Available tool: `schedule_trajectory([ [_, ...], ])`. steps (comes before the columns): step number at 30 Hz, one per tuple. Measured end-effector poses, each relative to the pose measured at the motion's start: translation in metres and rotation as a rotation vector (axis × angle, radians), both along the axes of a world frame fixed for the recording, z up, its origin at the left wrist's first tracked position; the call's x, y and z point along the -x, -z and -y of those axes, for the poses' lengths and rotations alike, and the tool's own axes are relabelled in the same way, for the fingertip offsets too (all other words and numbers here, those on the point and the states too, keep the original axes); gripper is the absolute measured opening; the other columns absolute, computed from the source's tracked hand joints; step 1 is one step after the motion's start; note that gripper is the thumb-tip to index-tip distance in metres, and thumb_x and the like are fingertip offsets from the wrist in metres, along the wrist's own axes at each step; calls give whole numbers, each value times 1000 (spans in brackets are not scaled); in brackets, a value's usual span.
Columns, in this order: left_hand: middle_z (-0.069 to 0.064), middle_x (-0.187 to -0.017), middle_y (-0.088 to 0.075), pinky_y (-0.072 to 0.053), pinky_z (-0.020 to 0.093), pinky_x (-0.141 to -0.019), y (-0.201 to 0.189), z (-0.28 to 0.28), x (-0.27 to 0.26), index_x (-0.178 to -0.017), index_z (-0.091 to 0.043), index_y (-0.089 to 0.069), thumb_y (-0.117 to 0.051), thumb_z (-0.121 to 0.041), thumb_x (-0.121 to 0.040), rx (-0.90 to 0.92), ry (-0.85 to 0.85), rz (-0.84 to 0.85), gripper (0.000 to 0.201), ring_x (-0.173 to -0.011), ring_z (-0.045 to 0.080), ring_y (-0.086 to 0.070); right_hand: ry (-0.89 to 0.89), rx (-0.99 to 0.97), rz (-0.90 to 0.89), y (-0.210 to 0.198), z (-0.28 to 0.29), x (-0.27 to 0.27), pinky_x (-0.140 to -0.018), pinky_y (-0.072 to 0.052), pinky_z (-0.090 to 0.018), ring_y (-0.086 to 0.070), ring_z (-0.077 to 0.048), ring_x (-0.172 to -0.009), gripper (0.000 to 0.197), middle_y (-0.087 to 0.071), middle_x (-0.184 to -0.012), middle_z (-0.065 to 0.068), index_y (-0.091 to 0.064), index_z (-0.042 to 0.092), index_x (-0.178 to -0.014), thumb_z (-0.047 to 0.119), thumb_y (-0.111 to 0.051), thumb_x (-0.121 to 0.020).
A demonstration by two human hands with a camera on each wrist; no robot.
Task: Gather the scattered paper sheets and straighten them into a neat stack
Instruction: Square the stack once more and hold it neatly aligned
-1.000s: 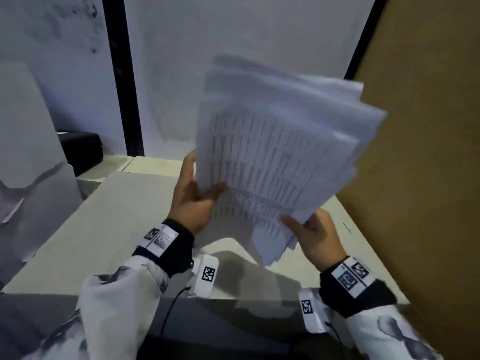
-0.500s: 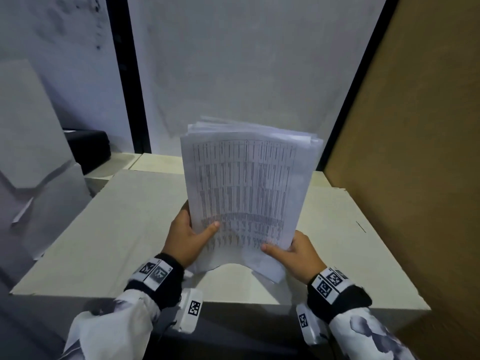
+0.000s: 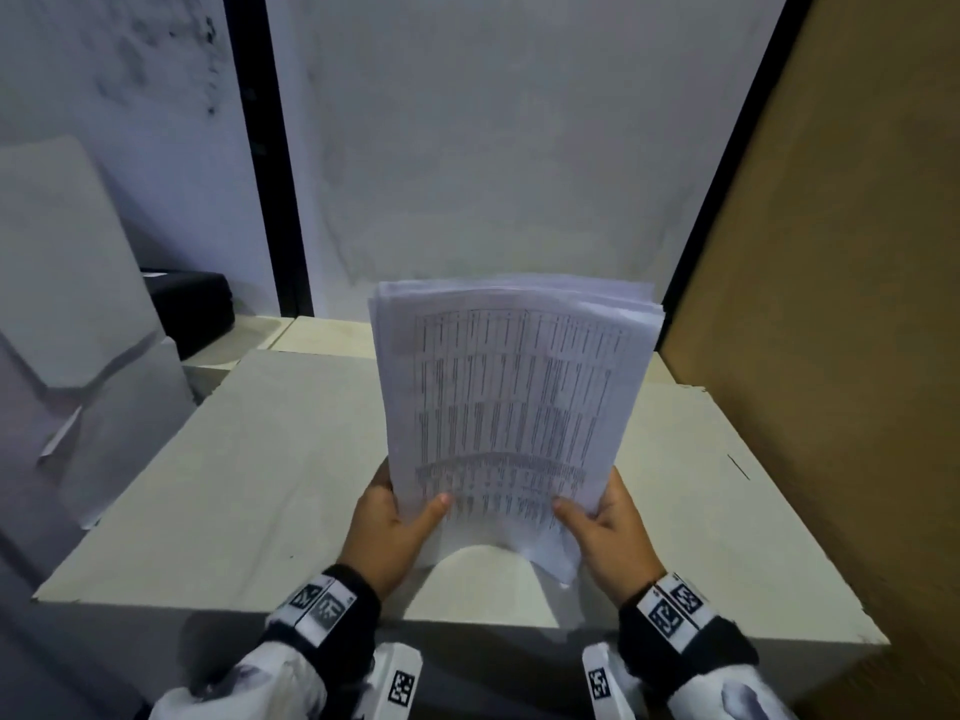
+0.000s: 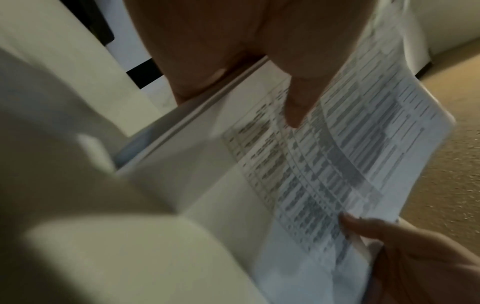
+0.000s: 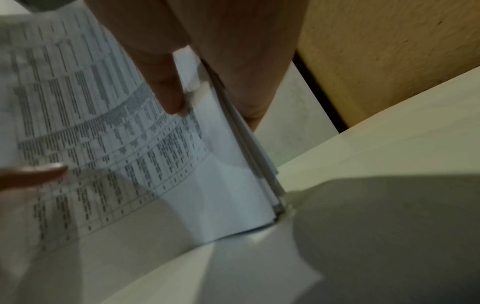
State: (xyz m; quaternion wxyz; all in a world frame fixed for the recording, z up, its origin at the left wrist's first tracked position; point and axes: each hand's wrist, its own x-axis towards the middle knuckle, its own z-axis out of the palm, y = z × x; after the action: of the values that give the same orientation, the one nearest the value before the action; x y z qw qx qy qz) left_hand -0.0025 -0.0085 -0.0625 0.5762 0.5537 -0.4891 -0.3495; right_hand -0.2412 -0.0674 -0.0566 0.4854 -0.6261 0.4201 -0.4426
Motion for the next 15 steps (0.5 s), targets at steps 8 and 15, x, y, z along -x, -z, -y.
schedule_trajectory([
  [8, -6, -113, -65, -59, 27, -80, -130, 31, -18, -114, -34, -51, -82, -37, -74, 328, -65, -2, 51, -103, 9, -67, 1, 234, 169, -101, 15, 1, -86, -61, -33, -69, -18, -113, 48, -70, -119, 4, -49, 26, -126, 20, -71, -83],
  [15, -14, -113, -57, -55, 13, -70, -138, 36, -8, -126, -28, -41, -79, -26, -80, 354, -126, 61, 60, -98, -7, -62, 44, 257, 252, -137, 33, -15, -89, -59, -45, -70, -30, -111, 32, -71, -120, -8, -53, 16, -128, 15, -64, -98],
])
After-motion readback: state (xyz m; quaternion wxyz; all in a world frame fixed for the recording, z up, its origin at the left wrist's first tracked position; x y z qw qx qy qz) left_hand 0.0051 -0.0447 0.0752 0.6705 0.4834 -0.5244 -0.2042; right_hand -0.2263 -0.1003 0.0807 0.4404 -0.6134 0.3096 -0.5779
